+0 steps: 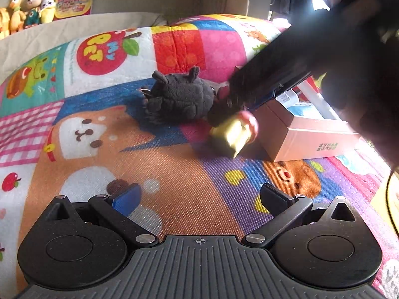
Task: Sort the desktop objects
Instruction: 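Grasp the black plush toy with the right gripper while the left tool moves toward the yellow cup toy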
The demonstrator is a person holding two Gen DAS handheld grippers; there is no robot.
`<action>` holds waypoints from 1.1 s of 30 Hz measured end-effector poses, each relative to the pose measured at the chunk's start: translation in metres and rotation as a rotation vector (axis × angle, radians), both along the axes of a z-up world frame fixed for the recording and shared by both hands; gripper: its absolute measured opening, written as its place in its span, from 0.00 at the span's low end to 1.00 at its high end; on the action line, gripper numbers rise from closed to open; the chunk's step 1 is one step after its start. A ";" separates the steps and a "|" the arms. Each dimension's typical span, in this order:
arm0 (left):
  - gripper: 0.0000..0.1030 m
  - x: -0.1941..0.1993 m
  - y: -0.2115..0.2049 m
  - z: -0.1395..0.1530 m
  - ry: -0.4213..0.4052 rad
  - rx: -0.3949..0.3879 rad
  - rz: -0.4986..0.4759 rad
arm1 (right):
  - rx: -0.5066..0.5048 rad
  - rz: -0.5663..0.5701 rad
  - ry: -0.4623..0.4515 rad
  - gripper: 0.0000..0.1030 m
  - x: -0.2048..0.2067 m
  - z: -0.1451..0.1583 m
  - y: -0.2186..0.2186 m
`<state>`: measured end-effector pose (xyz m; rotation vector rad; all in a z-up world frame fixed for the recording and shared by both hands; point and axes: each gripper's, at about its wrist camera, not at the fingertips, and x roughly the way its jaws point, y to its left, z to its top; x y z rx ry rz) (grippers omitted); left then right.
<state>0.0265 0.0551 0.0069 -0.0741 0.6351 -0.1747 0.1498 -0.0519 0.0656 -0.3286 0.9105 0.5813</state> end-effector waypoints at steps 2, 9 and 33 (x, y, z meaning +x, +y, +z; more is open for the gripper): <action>1.00 0.000 -0.001 0.000 0.002 0.005 -0.002 | 0.170 0.018 0.128 0.40 0.006 0.014 -0.011; 1.00 0.000 -0.001 -0.001 0.008 0.006 -0.003 | 0.108 -0.105 -0.103 0.77 0.025 0.032 0.004; 1.00 -0.003 0.008 0.004 -0.008 -0.026 0.042 | 0.218 -0.082 -0.225 0.72 -0.132 0.065 -0.126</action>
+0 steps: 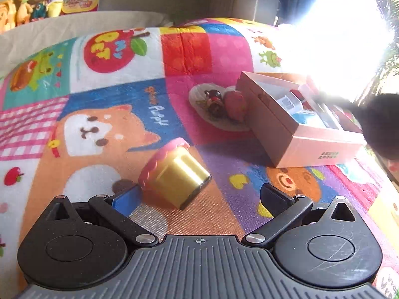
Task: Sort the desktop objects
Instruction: 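Grasp the black plush toy with the right gripper while the left tool moves toward the yellow cup toy, then hold the plush toy with the right gripper while the left gripper grasps the pink-lidded yellow cup toy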
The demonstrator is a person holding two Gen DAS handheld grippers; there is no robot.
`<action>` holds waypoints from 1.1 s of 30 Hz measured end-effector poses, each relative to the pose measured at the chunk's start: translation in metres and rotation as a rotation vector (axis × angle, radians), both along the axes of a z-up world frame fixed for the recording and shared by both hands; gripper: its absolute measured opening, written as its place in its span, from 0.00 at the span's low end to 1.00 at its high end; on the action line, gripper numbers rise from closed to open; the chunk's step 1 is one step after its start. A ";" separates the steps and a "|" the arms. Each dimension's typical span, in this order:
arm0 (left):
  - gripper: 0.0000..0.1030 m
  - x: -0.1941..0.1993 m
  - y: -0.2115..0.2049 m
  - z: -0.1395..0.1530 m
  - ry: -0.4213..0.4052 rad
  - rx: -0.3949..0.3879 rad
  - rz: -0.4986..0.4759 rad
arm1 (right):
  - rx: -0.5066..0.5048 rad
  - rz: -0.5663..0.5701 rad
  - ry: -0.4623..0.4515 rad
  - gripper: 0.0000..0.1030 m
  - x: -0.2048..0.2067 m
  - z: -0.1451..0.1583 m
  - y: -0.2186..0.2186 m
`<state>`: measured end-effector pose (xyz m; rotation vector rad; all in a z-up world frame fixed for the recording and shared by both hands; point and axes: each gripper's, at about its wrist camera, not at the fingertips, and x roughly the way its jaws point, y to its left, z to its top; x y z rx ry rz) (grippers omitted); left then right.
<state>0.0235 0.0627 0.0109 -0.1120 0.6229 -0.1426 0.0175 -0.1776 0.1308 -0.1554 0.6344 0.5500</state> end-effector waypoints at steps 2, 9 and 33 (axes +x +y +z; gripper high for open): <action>1.00 -0.003 -0.003 0.005 -0.013 0.025 0.021 | -0.117 -0.084 -0.069 0.72 -0.020 -0.019 -0.014; 1.00 -0.019 -0.032 0.036 -0.069 0.067 -0.059 | -0.278 -0.221 -0.105 0.73 -0.020 -0.093 -0.030; 1.00 -0.025 -0.133 0.057 -0.064 0.097 -0.450 | 0.241 0.279 0.119 0.91 -0.092 -0.076 -0.061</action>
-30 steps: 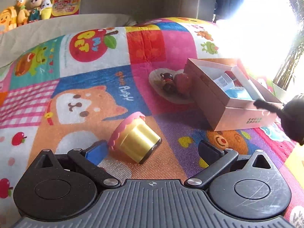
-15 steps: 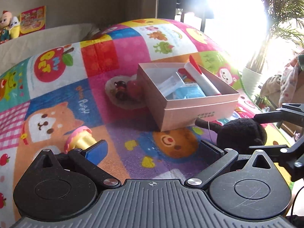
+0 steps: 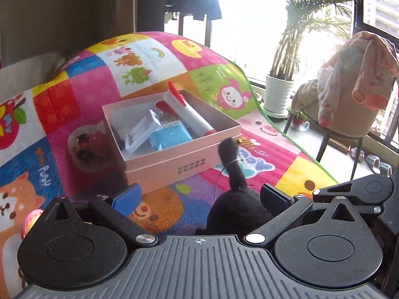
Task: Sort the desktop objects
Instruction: 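Hold the plush toy with the right gripper while the left gripper grasps the pink-lidded yellow cup toy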
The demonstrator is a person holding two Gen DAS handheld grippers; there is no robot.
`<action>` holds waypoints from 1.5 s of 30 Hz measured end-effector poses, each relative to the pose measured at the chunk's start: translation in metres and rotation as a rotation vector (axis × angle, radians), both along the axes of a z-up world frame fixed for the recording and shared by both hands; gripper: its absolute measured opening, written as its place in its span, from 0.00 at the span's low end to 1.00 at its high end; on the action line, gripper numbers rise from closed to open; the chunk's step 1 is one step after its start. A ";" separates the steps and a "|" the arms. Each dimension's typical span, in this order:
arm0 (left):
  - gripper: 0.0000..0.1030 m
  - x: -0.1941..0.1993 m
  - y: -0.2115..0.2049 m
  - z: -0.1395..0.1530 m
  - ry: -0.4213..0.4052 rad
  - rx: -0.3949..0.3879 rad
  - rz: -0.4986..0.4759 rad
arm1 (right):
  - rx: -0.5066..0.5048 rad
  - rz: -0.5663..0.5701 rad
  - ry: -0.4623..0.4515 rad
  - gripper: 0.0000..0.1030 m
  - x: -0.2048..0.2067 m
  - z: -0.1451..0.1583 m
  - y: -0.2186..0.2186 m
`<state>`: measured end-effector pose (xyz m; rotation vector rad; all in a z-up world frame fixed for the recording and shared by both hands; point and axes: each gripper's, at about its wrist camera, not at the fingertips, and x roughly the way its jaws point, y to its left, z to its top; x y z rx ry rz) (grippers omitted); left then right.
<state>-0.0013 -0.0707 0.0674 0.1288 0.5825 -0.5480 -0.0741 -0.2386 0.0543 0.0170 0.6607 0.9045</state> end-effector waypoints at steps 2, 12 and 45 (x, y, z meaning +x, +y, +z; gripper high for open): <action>1.00 0.006 -0.004 -0.004 0.010 0.045 0.018 | -0.006 0.044 0.005 0.90 -0.001 -0.004 0.010; 1.00 -0.009 0.041 -0.003 -0.016 0.063 0.095 | -0.059 0.005 -0.126 0.97 -0.017 0.013 -0.005; 0.47 -0.002 0.076 -0.032 -0.155 0.332 0.251 | 0.226 -0.770 0.127 1.00 0.064 -0.054 -0.093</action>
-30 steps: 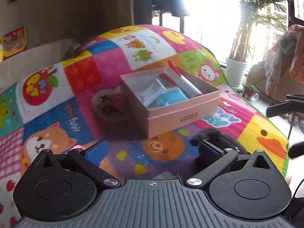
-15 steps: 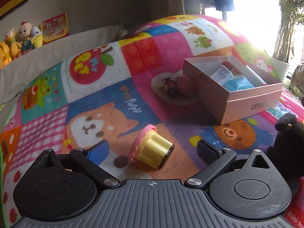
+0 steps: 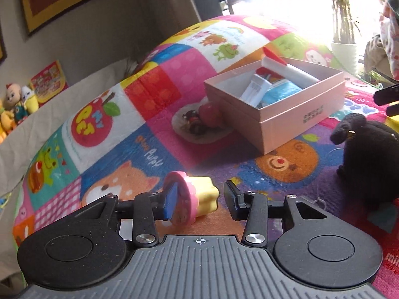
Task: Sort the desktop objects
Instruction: 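Hold the plush toy with the right gripper while the left gripper grasps the pink-lidded yellow cup toy, then lift the cup toy with the left gripper and set it upright on the mat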
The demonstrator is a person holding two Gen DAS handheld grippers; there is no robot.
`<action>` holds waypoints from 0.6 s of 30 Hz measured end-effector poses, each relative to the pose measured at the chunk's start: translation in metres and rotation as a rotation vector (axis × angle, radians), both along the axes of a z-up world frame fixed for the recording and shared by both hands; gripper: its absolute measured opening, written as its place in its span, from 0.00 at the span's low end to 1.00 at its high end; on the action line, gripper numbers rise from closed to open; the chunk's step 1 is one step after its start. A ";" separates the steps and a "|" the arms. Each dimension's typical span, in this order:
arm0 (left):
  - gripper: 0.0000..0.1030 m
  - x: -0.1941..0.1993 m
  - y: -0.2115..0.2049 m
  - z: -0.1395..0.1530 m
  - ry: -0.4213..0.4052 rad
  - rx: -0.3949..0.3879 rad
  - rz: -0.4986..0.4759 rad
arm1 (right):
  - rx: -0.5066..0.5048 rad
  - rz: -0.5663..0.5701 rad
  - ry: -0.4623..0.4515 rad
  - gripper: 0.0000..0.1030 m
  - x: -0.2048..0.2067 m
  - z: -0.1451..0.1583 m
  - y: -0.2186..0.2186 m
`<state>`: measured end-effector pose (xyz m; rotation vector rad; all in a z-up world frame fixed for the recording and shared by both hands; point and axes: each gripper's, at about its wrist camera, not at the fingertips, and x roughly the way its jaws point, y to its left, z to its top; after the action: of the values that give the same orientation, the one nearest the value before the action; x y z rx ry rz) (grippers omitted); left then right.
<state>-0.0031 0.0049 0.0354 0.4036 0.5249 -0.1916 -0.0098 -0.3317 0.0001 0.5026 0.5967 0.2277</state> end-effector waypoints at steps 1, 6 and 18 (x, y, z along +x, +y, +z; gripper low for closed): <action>0.48 -0.001 -0.005 0.001 0.003 -0.008 -0.026 | -0.007 -0.002 0.001 1.00 0.000 0.000 0.001; 0.56 -0.004 -0.022 -0.004 0.052 -0.078 -0.118 | -0.040 -0.007 0.008 1.00 0.001 0.000 0.006; 0.94 0.007 -0.003 -0.007 0.021 -0.117 0.022 | -0.063 -0.009 0.019 1.00 0.003 -0.002 0.009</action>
<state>0.0038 0.0022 0.0281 0.2822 0.5356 -0.2039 -0.0064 -0.3227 -0.0015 0.4467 0.6185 0.1945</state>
